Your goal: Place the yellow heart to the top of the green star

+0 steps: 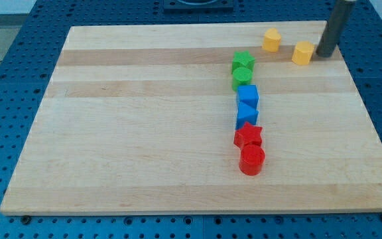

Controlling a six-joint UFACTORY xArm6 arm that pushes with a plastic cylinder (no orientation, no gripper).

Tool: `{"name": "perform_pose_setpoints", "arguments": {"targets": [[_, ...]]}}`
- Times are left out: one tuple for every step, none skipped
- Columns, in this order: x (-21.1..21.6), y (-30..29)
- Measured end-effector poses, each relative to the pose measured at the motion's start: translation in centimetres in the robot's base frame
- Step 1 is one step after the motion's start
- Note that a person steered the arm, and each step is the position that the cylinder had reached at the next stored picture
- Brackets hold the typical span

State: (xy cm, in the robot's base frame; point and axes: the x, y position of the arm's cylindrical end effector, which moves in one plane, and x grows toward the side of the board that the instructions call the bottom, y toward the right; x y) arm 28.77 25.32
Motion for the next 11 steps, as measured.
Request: {"name": "perform_pose_setpoints", "arguments": {"targets": [[-1.3,-3.3],[-2.0,-3.4],[-4.5,-6.5],[-4.6,-9.0],[-3.6,-7.2],[-1.5,-7.7],[-1.7,-12.8],[-1.7,-13.2],[-1.8,-10.6],[-3.1,-4.0],[-5.0,2.1]]}}
